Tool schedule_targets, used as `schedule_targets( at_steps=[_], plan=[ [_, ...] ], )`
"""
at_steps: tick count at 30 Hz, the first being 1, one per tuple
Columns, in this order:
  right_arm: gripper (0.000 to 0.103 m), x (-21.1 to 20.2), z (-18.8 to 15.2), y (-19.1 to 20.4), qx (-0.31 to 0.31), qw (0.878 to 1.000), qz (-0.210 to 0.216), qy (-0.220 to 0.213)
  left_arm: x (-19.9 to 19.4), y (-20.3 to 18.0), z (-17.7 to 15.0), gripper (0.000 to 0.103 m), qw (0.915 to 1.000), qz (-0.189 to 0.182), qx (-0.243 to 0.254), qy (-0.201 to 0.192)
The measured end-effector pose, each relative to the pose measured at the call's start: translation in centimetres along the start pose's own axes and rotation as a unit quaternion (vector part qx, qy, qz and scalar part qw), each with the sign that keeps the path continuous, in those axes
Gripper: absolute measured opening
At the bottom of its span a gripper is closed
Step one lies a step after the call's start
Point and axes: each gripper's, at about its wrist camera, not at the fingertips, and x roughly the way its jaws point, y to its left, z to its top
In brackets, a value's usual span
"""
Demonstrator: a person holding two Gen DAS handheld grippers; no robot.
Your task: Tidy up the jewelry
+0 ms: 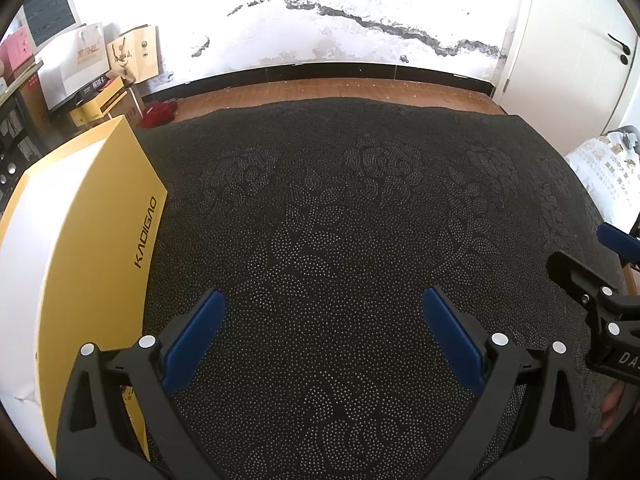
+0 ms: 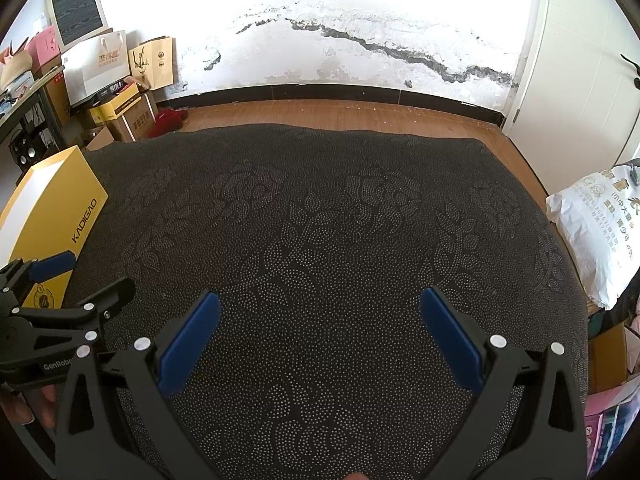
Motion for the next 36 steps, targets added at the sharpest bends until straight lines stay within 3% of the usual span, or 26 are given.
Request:
schedule_targets(
  at_steps=[36],
  plan=[
    [0.097, -0.39, 0.35, 0.02, 0.003, 1.000, -0.001, -0.006, 0.22, 0.18, 0.11, 0.097, 0.9999, 0.006, -0.004, 0.007]
  ],
)
